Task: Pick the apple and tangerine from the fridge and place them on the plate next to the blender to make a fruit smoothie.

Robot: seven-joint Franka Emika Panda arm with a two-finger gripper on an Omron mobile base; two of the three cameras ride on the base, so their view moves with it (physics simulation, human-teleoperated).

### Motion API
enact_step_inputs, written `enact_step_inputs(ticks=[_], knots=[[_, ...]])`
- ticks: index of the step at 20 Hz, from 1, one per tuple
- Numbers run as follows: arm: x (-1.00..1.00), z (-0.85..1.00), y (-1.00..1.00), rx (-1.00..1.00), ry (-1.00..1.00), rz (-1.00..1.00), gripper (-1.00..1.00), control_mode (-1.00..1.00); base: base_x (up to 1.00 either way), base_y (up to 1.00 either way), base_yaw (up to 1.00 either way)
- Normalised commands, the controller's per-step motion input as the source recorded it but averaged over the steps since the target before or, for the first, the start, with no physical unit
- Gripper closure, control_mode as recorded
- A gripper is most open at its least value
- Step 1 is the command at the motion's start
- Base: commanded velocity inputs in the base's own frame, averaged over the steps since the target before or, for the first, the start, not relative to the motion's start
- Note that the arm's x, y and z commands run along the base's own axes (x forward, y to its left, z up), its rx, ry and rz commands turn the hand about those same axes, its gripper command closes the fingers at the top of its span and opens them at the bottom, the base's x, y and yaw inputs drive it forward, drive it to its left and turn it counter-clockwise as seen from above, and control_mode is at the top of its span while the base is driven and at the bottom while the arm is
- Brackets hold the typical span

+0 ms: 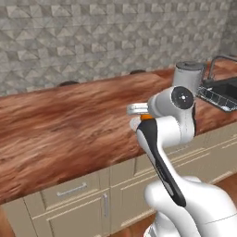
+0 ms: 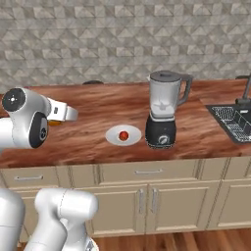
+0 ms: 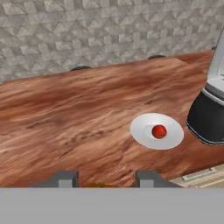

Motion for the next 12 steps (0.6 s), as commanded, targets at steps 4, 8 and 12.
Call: enact_step_inputs(ticks=[4, 8, 12], knots=[[0.00, 0.00, 0.00, 0.00, 0.00, 0.00, 1.00, 1.00, 0.24, -0.84, 0.06], [0.00, 0.00, 0.00, 0.00, 0.00, 0.00, 1.00, 1.00, 0.15, -0.72, 0.06], [0.00, 0.00, 0.00, 0.00, 0.00, 0.00, 1.00, 1.00, 0.34, -0.07, 0.02]])
